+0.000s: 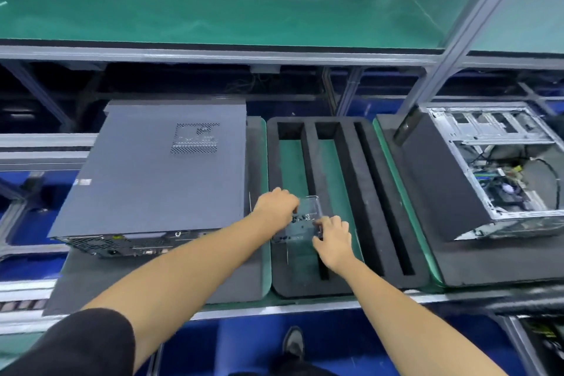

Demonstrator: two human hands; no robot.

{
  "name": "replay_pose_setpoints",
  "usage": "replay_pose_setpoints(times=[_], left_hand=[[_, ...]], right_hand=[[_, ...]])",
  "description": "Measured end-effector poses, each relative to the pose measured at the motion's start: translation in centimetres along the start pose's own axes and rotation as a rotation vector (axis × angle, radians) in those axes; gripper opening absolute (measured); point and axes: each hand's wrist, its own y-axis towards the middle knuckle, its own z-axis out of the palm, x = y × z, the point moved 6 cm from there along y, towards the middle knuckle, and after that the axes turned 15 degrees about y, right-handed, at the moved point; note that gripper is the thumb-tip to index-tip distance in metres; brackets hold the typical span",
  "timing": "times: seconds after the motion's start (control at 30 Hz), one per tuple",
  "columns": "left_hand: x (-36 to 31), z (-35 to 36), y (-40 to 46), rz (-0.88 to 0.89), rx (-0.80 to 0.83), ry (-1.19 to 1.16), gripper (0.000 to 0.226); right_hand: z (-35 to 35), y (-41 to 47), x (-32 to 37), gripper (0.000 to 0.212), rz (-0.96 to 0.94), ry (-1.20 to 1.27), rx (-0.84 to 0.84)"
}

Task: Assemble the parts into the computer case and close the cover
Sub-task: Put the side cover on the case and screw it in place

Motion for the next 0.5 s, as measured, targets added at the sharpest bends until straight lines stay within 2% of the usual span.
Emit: replay_pose_setpoints(times=[0.13,0.37,0.5], left_hand=[[-0.9,2.1,2.5,-0.062,0.036,-0.184,0.026],[-2.4,4.1,4.4,-0.048,-0.006,-0.399,0.025],[-2.9,5.4,4.9,-0.086,-0.011,-0.451,0.023]], right_hand=[[-0.2,1.2,-1.6,0.04,-0.055,0.032,0.033],[0.1,2.6,-2.6,0.044,-0.143,0.059,0.062],[0.3,3.0,-2.9,0.046,-0.163,0.038,0.076]])
